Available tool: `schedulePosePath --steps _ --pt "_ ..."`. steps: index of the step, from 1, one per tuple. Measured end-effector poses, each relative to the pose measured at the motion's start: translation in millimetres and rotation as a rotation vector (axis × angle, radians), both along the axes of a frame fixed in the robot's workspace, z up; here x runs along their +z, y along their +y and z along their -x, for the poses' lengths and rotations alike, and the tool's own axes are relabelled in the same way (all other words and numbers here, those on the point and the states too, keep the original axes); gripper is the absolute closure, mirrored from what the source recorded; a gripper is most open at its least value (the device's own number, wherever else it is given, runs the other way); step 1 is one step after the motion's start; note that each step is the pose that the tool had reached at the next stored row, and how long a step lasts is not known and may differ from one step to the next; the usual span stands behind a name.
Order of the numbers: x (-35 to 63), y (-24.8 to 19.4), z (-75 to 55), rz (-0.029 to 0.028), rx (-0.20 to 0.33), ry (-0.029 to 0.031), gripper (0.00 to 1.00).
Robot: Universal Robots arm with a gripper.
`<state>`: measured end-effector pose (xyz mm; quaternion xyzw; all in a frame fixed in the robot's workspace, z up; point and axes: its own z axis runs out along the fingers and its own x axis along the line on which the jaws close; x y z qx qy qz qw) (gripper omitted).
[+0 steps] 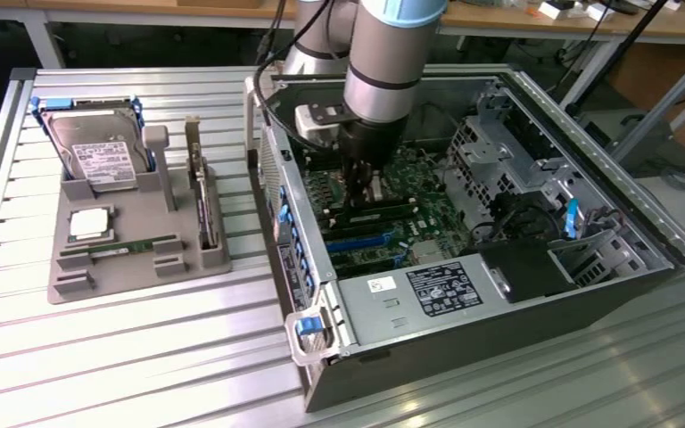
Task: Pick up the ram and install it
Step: 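Press down the ram until it locks into place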
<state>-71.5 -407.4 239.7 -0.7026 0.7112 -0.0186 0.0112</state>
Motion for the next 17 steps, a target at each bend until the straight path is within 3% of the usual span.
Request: schedulePosePath --steps 3,9,12,17 --pt "0.1 -0.1 -31.6 -0.0001 0.000 0.0038 0.90" --pt "-1.6 0.0 -96.9 -0.0002 0.000 0.0267 0.90" --pt "-1.6 -0.1 -124.1 -0.0001 0.000 0.0318 0.90" --pt "6.6 -0.1 -139.5 -0.0001 0.000 0.0318 0.90"
